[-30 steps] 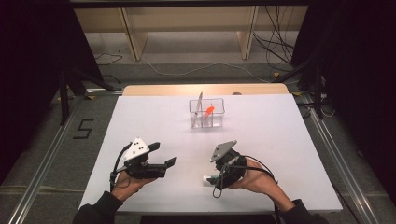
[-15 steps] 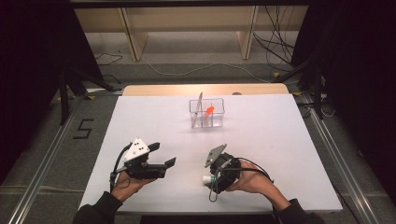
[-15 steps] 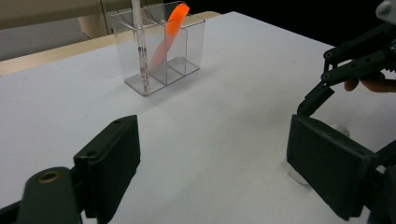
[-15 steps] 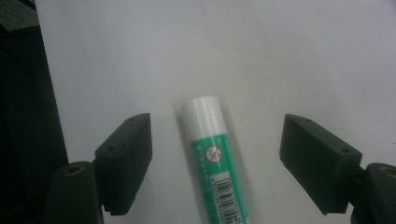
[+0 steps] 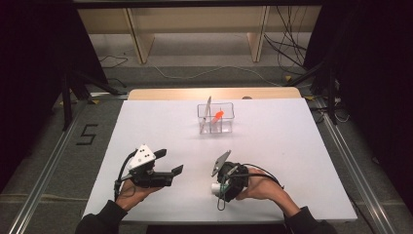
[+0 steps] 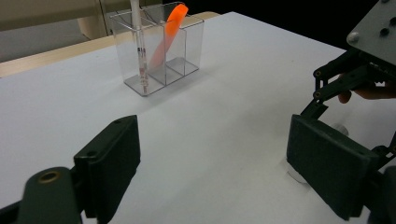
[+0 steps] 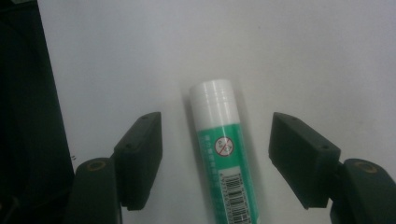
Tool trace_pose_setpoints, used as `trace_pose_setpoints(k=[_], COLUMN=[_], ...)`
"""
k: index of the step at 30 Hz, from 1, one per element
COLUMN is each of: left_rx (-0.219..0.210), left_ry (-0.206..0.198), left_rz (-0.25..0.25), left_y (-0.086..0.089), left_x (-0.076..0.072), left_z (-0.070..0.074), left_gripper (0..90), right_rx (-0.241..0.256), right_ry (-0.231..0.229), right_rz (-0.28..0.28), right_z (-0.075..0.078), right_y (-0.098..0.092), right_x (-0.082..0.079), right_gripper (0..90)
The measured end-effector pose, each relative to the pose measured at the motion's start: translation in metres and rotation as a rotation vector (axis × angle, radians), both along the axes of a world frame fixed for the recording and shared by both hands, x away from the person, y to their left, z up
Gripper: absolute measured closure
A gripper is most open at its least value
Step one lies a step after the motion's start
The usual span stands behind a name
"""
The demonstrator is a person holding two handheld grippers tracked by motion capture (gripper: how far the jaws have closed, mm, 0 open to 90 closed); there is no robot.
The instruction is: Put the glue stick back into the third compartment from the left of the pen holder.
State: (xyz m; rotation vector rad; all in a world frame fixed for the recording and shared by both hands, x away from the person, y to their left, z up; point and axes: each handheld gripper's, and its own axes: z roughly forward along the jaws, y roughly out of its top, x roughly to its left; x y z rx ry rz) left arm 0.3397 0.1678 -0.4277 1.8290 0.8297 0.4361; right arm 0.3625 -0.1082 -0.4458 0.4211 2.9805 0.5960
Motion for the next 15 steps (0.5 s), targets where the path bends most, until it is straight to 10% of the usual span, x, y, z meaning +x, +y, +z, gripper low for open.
trace_pose_setpoints(k=[15], left_rx=[0.000], left_ry=[0.000], left_rz=[-0.001], left_y=[-0.0003], left_x=[0.0002], left_z=[-0.0001], left_gripper=[16.9], right_rx=[-0.093], right_ry=[0.037], right_rz=[0.024], right_z=[-0.0027], right_y=[0.0103], right_x=[0.0050], right_gripper=[45.7])
